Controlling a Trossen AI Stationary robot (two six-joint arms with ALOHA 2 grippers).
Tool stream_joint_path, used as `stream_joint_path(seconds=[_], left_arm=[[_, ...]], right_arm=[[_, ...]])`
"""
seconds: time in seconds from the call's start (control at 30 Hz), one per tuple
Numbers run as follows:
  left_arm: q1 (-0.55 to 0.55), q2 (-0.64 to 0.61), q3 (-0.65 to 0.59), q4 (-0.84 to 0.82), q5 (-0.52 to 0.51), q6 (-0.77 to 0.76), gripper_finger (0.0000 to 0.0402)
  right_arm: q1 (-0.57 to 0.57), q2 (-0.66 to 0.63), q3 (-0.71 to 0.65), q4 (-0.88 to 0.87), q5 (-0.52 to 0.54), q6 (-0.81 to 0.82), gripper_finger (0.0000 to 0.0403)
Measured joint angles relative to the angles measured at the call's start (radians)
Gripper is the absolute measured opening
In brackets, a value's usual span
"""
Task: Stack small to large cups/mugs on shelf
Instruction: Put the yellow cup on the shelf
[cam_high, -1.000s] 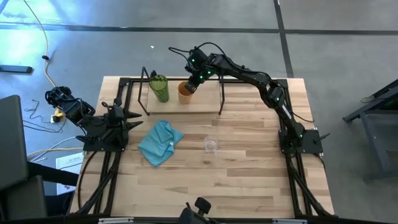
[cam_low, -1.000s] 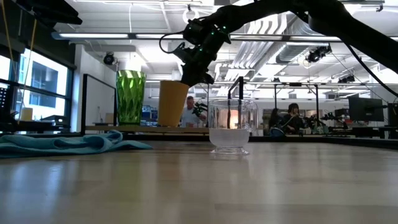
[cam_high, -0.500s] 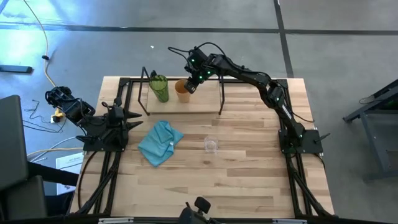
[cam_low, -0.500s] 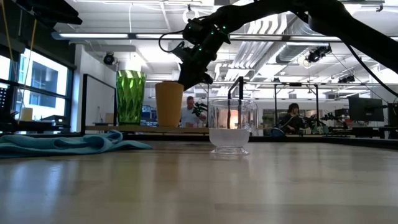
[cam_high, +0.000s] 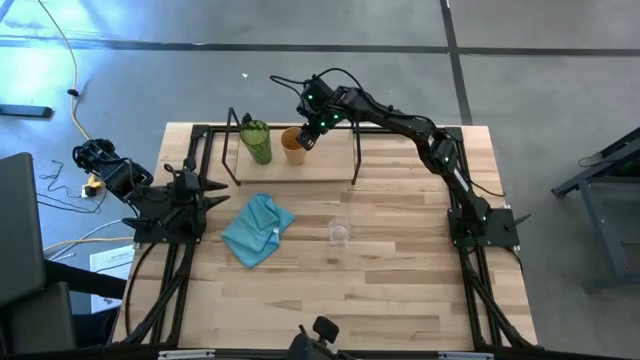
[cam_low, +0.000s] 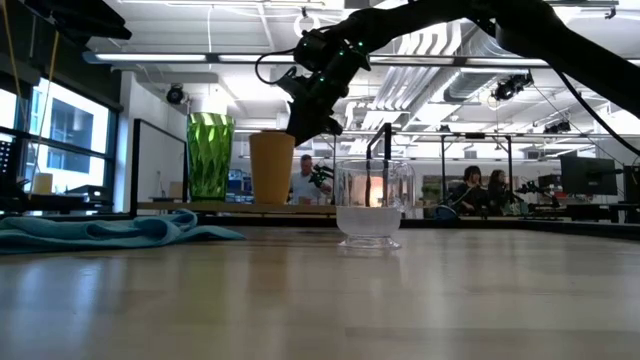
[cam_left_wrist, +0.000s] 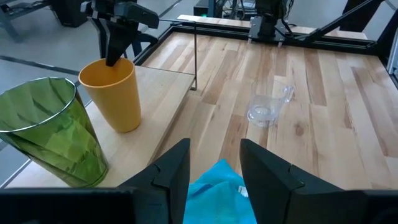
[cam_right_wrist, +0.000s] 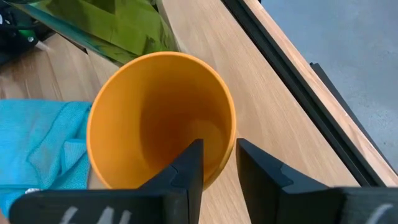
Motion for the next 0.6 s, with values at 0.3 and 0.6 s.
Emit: stream_joint_path(seconds=[0.3, 0.6], left_arm=[[0.000, 0.000, 0.000, 0.000, 0.002, 0.000, 0.0129], [0.000, 0.000, 0.000, 0.000, 0.002, 0.000, 0.0129]], right_arm=[[-0.002, 0.000, 0.000, -0.017, -0.009, -0.001, 0.0097], [-0.002, -0.002, 0.000, -0.023, -0.009, -0.007, 0.0119]])
